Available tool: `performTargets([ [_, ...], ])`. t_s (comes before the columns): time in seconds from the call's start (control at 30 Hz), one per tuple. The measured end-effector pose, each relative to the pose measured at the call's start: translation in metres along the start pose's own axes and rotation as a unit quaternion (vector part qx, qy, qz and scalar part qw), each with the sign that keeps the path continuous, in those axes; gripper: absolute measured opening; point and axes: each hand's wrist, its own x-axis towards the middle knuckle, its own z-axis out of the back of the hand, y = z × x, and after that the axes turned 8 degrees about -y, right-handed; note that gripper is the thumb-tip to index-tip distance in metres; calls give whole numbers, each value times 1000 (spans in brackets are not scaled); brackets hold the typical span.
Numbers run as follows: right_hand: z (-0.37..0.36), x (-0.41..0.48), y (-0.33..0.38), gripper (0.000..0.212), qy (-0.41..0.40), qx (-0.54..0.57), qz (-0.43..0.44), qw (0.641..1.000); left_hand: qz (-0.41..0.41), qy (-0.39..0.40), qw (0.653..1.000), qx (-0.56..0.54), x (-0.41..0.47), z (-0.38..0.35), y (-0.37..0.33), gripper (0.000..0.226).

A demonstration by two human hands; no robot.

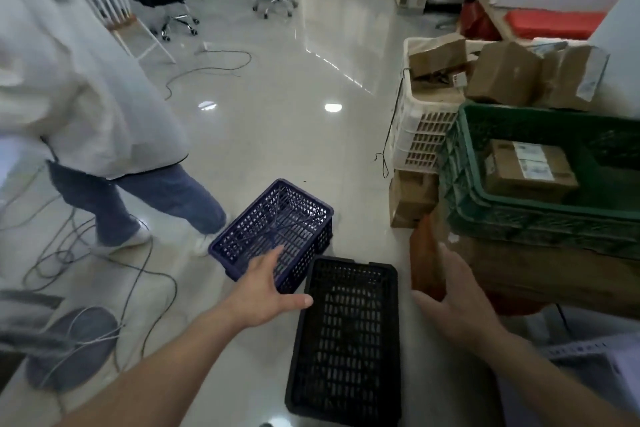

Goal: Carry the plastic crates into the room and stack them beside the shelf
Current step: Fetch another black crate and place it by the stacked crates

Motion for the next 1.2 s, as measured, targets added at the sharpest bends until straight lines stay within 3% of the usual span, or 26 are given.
performTargets([
  [0.1,-30,18,-20,109,23,5,-27,999,20,20,1000,8,28,-23,16,158],
  [0.43,-179,90,-106,105,101,-4,-107,989,65,97,993,26,146,-145,127,138],
  [0.6,-250,114,-147,97,99,21,-146,984,120,108,987,6,187,-204,175,147],
  [0.73,-298,131,-183,93,86,45,-189,977,166,100,981,16,214,-251,217,130],
  [0.9,-344,152,-224,83,67,75,-283,954,215,99,972,-3,244,-294,251,128],
  [1.13,-381,169,-263,73,66,148,-363,918,296,126,939,-121,263,-327,262,78],
  [1.2,-382,172,-268,40,63,199,-380,901,313,126,930,-143,266,-329,261,72],
])
